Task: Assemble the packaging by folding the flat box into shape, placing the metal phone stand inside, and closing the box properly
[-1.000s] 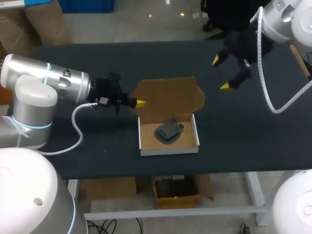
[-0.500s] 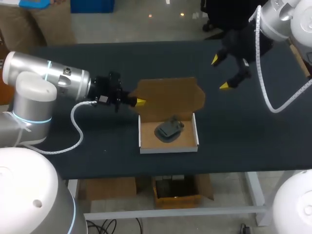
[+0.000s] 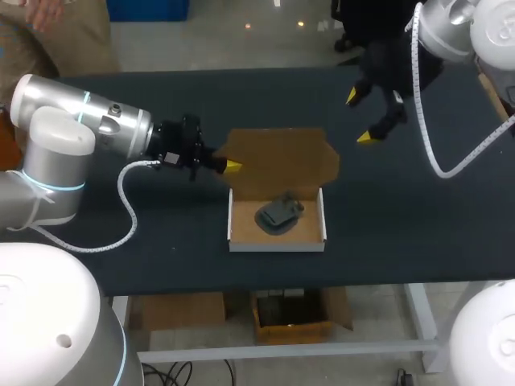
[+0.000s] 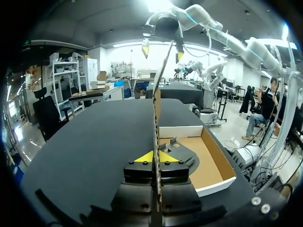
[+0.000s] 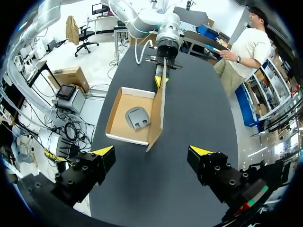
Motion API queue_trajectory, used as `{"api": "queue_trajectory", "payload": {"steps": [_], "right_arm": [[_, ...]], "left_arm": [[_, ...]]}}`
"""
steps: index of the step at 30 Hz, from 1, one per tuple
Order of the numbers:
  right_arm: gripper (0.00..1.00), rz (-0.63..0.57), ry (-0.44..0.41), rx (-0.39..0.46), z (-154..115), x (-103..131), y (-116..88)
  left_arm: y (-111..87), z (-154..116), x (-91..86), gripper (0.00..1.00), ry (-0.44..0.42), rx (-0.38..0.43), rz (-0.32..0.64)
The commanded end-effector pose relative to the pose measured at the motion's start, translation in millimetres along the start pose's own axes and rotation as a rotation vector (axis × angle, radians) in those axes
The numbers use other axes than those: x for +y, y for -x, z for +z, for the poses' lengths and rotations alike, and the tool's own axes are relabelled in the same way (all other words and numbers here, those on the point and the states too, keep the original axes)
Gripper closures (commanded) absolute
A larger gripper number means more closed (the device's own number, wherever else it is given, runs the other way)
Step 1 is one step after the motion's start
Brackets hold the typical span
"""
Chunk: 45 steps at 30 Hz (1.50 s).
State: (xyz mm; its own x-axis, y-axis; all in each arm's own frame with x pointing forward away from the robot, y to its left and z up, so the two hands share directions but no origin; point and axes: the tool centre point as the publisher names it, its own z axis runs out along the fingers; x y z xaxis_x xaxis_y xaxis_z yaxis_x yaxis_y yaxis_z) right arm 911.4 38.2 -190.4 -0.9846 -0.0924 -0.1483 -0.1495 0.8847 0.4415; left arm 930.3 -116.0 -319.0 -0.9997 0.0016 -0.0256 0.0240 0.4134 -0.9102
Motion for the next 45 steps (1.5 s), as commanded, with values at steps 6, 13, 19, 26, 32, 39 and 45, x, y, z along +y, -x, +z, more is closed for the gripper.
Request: {"api": "queue_trajectory", "payload": {"steps": [6, 13, 19, 26, 32, 39, 45], "right_arm": [[0.00, 0.018, -0.062, 0.074, 0.7, 27.1, 33.8], [0.00, 0.010, -0.119, 0.100, 0.1, 48.8, 58.3], [0.23, 0.006, -0.182, 0.131, 9.7, 66.9, 78.1], [0.49, 0.004, -0.238, 0.156, 31.0, 79.4, 90.8], [0.52, 0.010, -0.285, 0.173, 48.0, 88.0, 94.1], [0.53, 0.026, -0.330, 0.180, 59.1, 95.5, 90.8], [0.52, 0.028, -0.372, 0.178, 66.3, 100.8, 80.3]], "left_arm": [[1.6, -0.9, 1.1, 1.00, -0.003, 0.006, 0.001], [1.6, -0.9, 1.1, 1.00, -0.003, 0.006, 0.001], [1.6, -0.9, 1.1, 1.00, -0.003, 0.006, 0.001], [1.6, -0.9, 1.1, 1.00, -0.003, 0.006, 0.001], [1.6, -0.9, 1.1, 1.00, -0.003, 0.006, 0.001], [1.6, -0.9, 1.1, 1.00, -0.003, 0.006, 0.001], [1.6, -0.9, 1.1, 1.00, -0.003, 0.006, 0.001]]}}
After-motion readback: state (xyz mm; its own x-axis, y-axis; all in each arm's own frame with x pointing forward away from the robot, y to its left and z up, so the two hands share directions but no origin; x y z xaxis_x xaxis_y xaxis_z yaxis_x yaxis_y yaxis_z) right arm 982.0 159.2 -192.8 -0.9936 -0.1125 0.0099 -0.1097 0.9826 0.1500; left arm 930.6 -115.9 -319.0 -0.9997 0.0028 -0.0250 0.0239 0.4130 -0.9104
